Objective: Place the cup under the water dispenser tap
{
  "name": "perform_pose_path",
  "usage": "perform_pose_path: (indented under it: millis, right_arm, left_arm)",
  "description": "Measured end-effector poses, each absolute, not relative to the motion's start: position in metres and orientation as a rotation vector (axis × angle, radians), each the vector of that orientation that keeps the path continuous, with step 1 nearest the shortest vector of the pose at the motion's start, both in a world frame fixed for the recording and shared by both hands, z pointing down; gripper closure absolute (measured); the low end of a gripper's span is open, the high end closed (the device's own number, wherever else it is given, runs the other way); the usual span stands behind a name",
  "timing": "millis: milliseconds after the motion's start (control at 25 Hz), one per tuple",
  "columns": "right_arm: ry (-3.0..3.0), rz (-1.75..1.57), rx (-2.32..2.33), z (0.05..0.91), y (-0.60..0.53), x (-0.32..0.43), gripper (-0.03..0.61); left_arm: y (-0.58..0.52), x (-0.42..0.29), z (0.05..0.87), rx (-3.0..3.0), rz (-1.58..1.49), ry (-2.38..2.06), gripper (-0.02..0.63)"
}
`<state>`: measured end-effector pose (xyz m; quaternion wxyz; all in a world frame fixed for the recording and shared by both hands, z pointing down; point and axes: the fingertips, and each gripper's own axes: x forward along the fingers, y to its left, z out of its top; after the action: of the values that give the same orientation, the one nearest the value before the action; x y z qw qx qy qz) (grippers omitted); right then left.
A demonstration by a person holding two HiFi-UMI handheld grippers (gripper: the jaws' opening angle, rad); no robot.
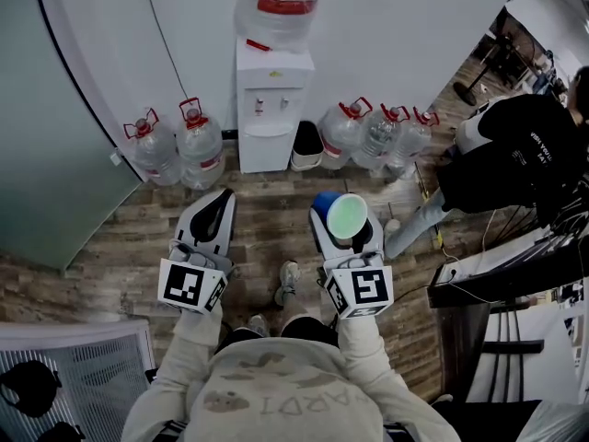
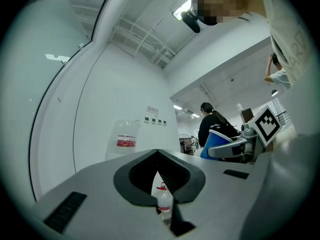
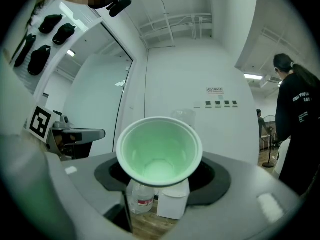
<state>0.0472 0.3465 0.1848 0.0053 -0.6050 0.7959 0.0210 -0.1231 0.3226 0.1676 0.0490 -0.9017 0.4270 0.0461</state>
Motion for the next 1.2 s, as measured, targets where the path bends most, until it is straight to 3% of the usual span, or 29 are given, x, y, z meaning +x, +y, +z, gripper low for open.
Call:
perform_pose_path:
  millis: [400, 1200]
  right_arm:
    - [2.546, 0.080, -1.799, 0.186, 0.257, 0.046, 0.270]
    - [2.665, 0.094, -1.631, 0.183, 0.086, 0.112, 0.270]
  left_arm:
    - [0.245, -0.122, 0.166, -2.694, 0.142, 1.369, 0.607]
    - [0.095, -0.048, 0.157, -2.590, 0.129, 1.484, 0.608]
